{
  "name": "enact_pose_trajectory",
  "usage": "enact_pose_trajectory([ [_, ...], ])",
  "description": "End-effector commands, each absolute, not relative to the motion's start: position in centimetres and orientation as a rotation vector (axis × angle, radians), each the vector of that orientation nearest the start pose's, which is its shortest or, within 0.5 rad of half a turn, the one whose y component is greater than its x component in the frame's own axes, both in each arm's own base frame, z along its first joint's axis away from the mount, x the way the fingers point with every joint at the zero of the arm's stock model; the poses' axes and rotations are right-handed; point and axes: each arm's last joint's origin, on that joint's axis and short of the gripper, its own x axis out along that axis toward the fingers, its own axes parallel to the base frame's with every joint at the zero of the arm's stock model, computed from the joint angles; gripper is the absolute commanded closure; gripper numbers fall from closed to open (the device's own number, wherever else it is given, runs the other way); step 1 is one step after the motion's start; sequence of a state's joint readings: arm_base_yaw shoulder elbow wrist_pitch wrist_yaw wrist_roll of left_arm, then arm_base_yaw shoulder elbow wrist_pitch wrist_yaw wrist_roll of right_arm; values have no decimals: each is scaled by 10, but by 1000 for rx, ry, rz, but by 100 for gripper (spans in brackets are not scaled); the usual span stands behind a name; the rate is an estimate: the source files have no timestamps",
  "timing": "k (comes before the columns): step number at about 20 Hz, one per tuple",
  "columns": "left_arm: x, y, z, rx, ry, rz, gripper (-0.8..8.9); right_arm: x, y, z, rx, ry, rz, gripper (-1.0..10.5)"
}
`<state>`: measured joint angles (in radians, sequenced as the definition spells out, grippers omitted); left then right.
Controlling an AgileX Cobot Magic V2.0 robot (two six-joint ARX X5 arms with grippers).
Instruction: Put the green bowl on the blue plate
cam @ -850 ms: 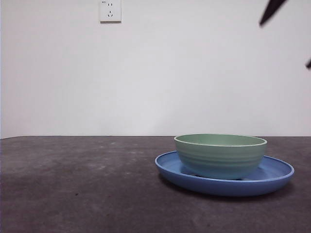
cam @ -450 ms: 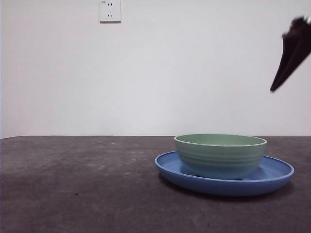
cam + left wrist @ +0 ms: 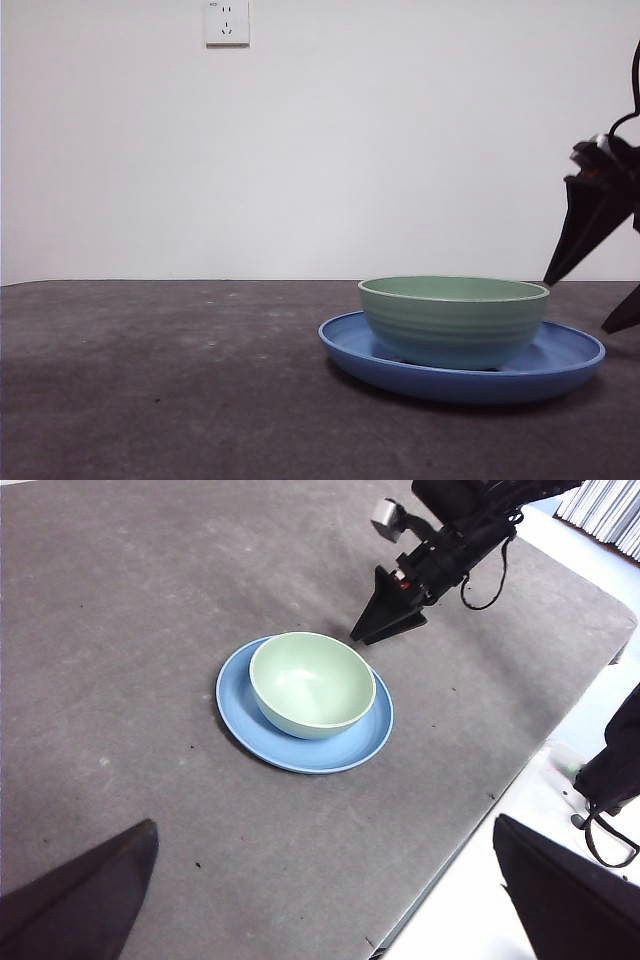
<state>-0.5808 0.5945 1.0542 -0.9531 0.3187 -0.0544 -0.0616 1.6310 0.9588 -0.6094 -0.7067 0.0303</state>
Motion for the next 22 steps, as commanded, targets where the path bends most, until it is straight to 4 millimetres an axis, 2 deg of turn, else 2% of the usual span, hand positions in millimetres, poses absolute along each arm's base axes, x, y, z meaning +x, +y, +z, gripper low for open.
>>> enact_pose_trajectory([
  [1,60,-51,373,9,518,-877,247,298,3,169,490,1216,561,652],
  [4,60,-51,373,9,518,-877,247,301,7,163,479,1225,581,696],
  [8,60,-51,373,9,518,-877,247,303,17,156,464,1250,610,698],
  [11,60,-51,373,9,518,-877,247,304,22,155,437,1249,613,786],
  [22,60,-51,373,9,518,-877,247,304,22,153,397,1278,521,838],
])
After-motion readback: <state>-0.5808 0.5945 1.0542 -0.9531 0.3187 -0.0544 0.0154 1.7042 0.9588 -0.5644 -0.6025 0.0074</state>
